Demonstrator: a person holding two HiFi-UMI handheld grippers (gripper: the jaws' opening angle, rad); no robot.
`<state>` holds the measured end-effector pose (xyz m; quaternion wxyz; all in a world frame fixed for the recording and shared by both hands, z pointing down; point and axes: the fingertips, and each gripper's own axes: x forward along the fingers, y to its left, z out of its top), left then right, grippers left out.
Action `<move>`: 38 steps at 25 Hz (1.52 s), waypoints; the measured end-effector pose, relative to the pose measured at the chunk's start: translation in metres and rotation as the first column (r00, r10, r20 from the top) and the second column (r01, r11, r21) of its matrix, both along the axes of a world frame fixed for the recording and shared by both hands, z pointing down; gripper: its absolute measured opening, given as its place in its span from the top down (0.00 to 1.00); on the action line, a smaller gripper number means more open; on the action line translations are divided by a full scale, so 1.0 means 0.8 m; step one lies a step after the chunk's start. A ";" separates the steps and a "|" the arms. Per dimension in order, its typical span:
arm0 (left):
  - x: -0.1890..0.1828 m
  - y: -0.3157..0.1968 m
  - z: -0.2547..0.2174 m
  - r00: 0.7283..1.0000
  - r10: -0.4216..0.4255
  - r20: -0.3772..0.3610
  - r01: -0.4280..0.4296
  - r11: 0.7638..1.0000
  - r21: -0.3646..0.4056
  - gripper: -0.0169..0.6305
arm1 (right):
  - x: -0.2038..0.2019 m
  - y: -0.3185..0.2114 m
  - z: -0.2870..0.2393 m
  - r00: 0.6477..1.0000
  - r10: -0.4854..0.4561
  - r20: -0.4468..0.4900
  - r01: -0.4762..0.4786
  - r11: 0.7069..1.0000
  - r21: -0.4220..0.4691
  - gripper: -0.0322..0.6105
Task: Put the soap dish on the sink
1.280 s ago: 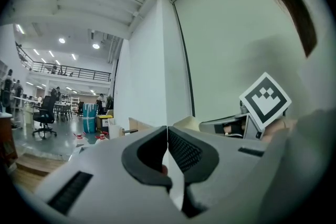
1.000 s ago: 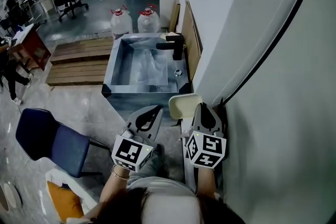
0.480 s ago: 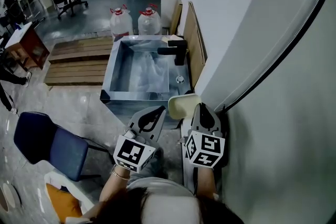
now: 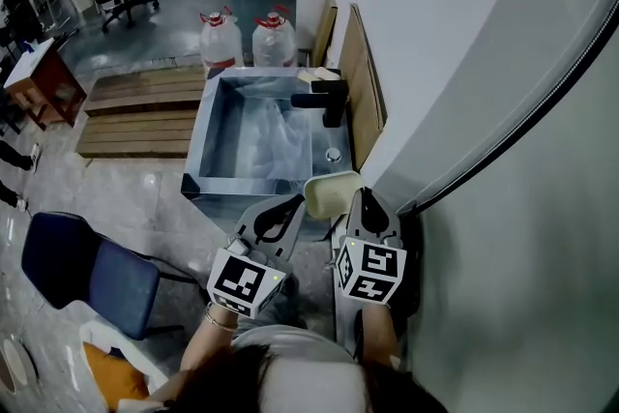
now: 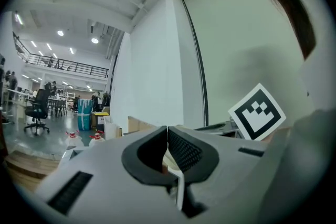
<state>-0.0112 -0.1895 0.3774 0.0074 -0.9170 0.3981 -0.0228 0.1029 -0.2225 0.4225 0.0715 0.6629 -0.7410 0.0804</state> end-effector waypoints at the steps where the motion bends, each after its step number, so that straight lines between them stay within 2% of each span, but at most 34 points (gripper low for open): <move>1: 0.000 -0.004 0.001 1.000 0.002 -0.001 -0.002 1.000 -0.003 0.96 | -0.001 -0.005 0.002 1.000 -0.002 -0.006 0.002 1.000 -0.002 0.89; 14: 0.011 -0.040 0.003 0.999 0.039 0.006 -0.039 0.999 -0.009 0.96 | 0.008 -0.062 0.036 0.996 -0.009 -0.084 0.005 0.999 -0.045 0.89; 23: 0.020 -0.057 0.012 0.998 0.056 0.024 -0.056 0.998 -0.018 0.96 | 0.016 -0.094 0.091 0.994 -0.012 -0.105 0.000 0.994 -0.112 0.89; 31: 0.030 -0.062 0.025 0.997 0.069 0.023 -0.067 0.995 -0.069 0.96 | 0.022 -0.115 0.131 0.992 -0.015 -0.122 -0.007 0.984 -0.177 0.89; 35: 0.031 -0.064 0.025 0.996 0.081 0.036 -0.079 0.996 -0.052 0.96 | 0.024 -0.121 0.155 0.990 -0.021 -0.141 -0.010 0.977 -0.213 0.89; 38: 0.031 -0.066 0.034 0.998 0.063 0.013 -0.061 0.992 -0.112 0.96 | 0.024 -0.130 0.167 0.989 -0.033 -0.147 0.001 0.976 -0.216 0.89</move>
